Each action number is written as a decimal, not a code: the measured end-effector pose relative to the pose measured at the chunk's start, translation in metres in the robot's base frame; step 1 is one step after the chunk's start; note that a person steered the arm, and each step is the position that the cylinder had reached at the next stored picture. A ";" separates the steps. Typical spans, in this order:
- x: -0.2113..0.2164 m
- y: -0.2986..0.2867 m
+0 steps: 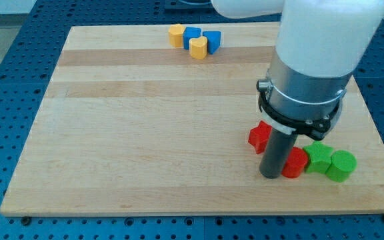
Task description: Move the red circle into the green star
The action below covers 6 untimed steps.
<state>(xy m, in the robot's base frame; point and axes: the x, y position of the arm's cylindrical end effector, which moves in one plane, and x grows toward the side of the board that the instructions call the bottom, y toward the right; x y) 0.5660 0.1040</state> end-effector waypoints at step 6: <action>-0.061 -0.009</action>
